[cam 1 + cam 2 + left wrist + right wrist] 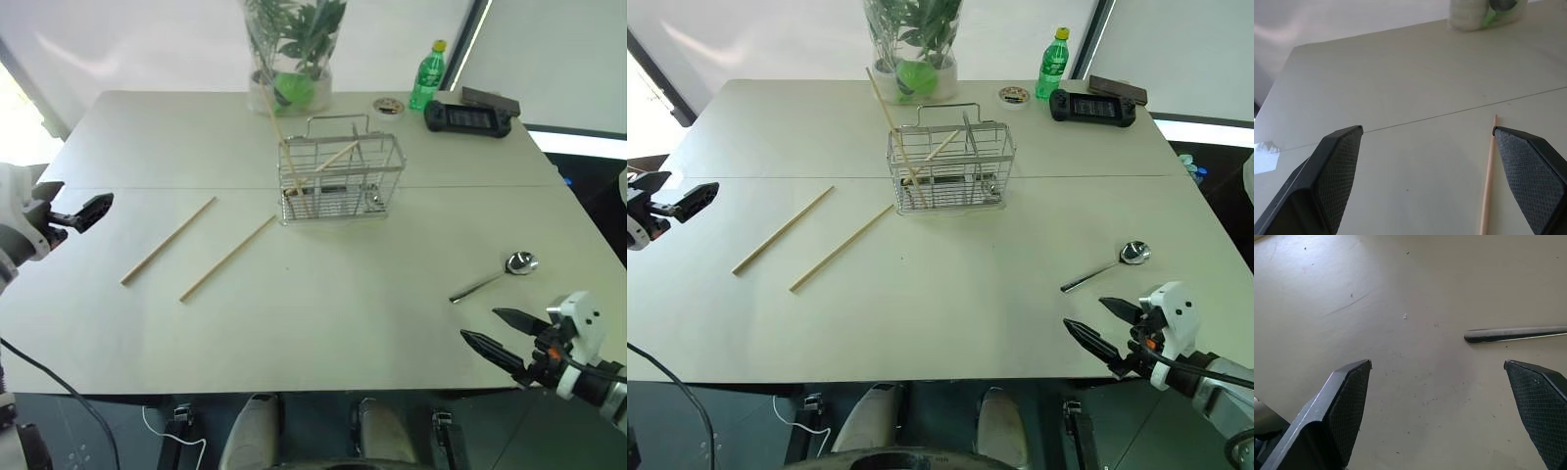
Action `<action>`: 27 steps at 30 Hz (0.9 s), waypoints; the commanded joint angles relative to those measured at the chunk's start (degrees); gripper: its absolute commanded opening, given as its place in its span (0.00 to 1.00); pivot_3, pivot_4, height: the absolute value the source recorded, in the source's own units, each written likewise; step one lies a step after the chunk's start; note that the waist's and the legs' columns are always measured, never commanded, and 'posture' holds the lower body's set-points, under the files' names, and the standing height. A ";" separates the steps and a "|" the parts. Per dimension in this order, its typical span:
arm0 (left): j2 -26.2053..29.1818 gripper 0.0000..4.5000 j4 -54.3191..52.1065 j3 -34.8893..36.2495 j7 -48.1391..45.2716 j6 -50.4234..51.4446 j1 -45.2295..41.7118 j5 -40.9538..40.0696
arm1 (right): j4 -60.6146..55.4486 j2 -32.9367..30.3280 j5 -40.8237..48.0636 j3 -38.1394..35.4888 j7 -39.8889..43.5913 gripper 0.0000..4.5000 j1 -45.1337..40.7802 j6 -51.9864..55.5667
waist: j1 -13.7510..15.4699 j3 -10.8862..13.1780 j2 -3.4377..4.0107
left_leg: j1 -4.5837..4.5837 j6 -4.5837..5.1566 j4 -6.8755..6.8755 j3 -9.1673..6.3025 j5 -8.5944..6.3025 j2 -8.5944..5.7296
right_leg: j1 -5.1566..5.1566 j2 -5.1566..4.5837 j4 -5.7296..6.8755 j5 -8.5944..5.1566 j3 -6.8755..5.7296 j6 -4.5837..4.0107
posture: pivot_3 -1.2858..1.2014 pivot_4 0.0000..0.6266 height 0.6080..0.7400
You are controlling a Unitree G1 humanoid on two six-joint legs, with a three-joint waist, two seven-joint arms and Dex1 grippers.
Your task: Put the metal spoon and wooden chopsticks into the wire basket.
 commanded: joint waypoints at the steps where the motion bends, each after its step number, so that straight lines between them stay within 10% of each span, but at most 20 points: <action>1: 1.30 1.00 -0.59 0.38 -0.19 -1.91 -0.94 0.61 | -1.32 0.16 0.49 -1.20 -0.33 1.00 -0.77 -1.14 | 0.00 0.00 0.00 | 0.00 0.00 0.00 0.00 0.00 0.00 | 0.00 0.00 0.00 0.00 0.00 0.00 | 0.52 0.24 0.85; 27: -0.24 1.00 -15.06 -3.53 -2.42 6.84 -0.37 -4.72 | 6.72 -11.13 -2.92 -2.04 7.00 1.00 -11.96 -3.88 | -0.07 0.00 0.00 | 0.08 0.02 0.10 0.01 0.01 -0.01 | 0.01 0.02 0.30 -0.02 0.01 0.05 | 0.52 0.24 0.85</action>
